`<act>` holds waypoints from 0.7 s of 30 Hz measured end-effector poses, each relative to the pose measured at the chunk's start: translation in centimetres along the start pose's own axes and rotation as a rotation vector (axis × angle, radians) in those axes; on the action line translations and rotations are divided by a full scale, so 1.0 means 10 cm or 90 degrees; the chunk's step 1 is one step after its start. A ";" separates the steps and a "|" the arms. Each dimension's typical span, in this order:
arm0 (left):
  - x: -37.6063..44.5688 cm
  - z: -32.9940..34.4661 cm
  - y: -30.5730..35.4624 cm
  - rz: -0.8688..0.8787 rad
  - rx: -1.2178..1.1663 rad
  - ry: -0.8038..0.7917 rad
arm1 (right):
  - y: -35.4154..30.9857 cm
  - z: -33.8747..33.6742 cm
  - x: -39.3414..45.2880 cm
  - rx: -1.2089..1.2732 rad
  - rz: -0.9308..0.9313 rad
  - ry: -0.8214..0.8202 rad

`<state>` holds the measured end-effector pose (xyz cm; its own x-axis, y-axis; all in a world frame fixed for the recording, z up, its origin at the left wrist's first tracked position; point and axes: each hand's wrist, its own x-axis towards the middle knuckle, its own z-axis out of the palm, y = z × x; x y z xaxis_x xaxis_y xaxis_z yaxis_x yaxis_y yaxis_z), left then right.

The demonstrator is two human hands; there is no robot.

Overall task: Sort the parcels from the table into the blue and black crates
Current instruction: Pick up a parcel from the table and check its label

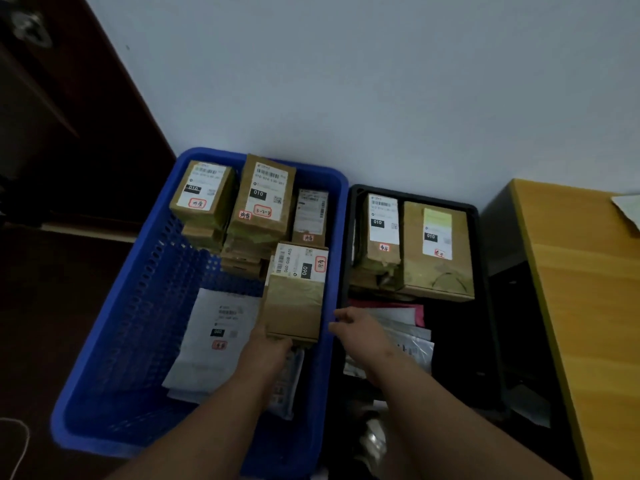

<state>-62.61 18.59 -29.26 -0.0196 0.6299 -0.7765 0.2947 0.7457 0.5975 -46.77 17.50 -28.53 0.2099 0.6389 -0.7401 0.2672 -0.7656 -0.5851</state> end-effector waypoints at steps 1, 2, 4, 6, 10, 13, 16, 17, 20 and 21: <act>-0.05 0.02 0.02 0.028 0.039 0.004 | 0.02 -0.05 -0.05 -0.007 -0.004 0.006; -0.11 0.06 0.06 0.051 0.079 0.006 | 0.04 -0.11 -0.11 -0.015 -0.009 0.012; -0.23 0.16 0.14 0.080 0.150 0.000 | 0.09 -0.25 -0.19 -0.029 -0.027 0.025; -0.36 0.32 0.22 0.111 0.188 -0.023 | 0.16 -0.45 -0.30 -0.052 -0.051 0.038; -0.65 0.82 0.31 0.167 0.236 -0.057 | 0.36 -0.97 -0.59 -0.140 -0.102 0.078; -0.92 1.34 0.36 0.244 0.362 -0.050 | 0.67 -1.45 -0.86 -0.284 -0.157 0.107; -1.29 1.95 0.38 0.332 0.496 -0.037 | 1.08 -2.02 -1.16 -0.429 -0.214 0.150; -1.43 2.17 0.38 0.361 0.536 -0.040 | 1.25 -2.22 -1.26 -0.453 -0.221 0.173; -1.76 2.80 0.35 0.427 0.650 -0.044 | 1.80 -2.80 -1.58 -0.474 -0.197 0.228; -1.85 3.01 0.33 0.442 0.674 -0.051 | 1.99 -2.99 -1.67 -0.473 -0.184 0.242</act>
<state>-32.52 2.83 -18.94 0.4910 0.7753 -0.3973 0.8379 -0.2954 0.4591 -16.83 -6.14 -17.92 0.3027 0.8827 -0.3595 0.8728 -0.4083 -0.2674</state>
